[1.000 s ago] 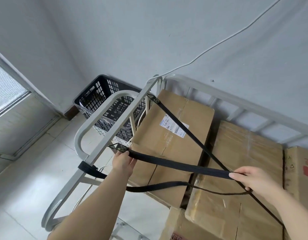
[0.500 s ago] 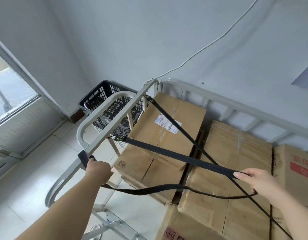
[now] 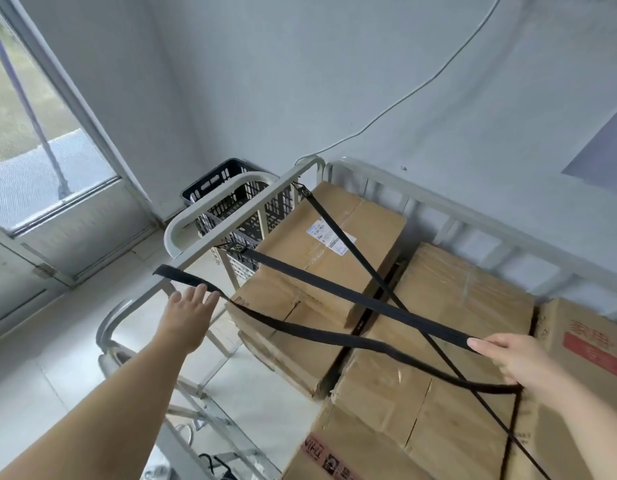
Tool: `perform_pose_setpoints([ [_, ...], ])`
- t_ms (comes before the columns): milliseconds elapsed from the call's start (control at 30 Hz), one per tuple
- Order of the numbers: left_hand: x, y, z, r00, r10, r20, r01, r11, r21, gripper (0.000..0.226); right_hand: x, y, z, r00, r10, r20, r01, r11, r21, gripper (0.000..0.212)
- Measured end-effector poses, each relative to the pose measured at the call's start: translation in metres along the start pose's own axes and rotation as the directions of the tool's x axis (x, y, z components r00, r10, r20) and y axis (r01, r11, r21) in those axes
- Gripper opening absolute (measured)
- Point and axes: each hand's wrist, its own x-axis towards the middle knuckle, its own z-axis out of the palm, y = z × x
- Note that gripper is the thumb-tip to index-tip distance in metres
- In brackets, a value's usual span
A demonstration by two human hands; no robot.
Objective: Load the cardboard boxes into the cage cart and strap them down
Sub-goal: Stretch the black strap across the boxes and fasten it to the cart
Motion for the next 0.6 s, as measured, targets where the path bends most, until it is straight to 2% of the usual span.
perform_pose_setpoints([
  [167, 0.018, 0.023, -0.002, 1.000, -0.007, 0.019, 0.006, 0.999, 0.042, 0.089, -0.013, 0.008, -0.022, 0.999, 0.044, 0.004, -0.044, 0.999, 0.006, 0.028],
  [233, 0.026, 0.030, -0.003, 0.999, 0.000, 0.042, -0.003, 0.998, 0.064, 0.077, -0.017, 0.009, -0.027, 0.998, 0.057, 0.010, -0.057, 0.998, 0.014, 0.028],
  [333, 0.033, 0.036, -0.001, 0.990, 0.050, 0.133, -0.067, 0.990, 0.125, 0.042, -0.018, 0.010, -0.029, 0.998, 0.056, -0.002, -0.056, 0.998, 0.005, 0.029],
  [367, 0.033, 0.037, -0.001, 0.985, 0.034, 0.169, -0.047, 0.996, 0.075, 0.037, -0.017, 0.011, -0.029, 0.998, 0.054, -0.008, -0.054, 0.998, -0.008, 0.029],
  [433, 0.029, 0.047, -0.008, 0.972, -0.021, 0.235, 0.060, 0.985, -0.161, 0.031, -0.011, 0.013, -0.026, 0.999, 0.053, -0.011, -0.053, 0.999, 0.000, 0.027],
  [467, 0.025, 0.057, -0.014, 0.969, -0.050, 0.241, 0.133, 0.930, -0.343, 0.027, -0.009, 0.014, -0.024, 0.999, 0.053, -0.010, -0.053, 0.998, 0.021, 0.028],
  [533, 0.014, 0.091, -0.037, 0.963, -0.080, 0.258, 0.243, 0.669, -0.702, 0.026, -0.004, 0.018, -0.020, 0.999, 0.044, -0.001, -0.044, 0.998, 0.054, 0.028],
  [567, 0.006, 0.113, -0.051, 0.965, -0.052, 0.257, 0.245, 0.531, -0.811, 0.029, -0.002, 0.020, -0.019, 0.999, 0.035, 0.005, -0.035, 0.997, 0.067, 0.028],
  [600, -0.002, 0.135, -0.066, 0.966, 0.002, 0.257, 0.230, 0.435, -0.870, 0.030, -0.001, 0.021, -0.017, 1.000, 0.026, 0.009, -0.027, 0.996, 0.082, 0.029],
])
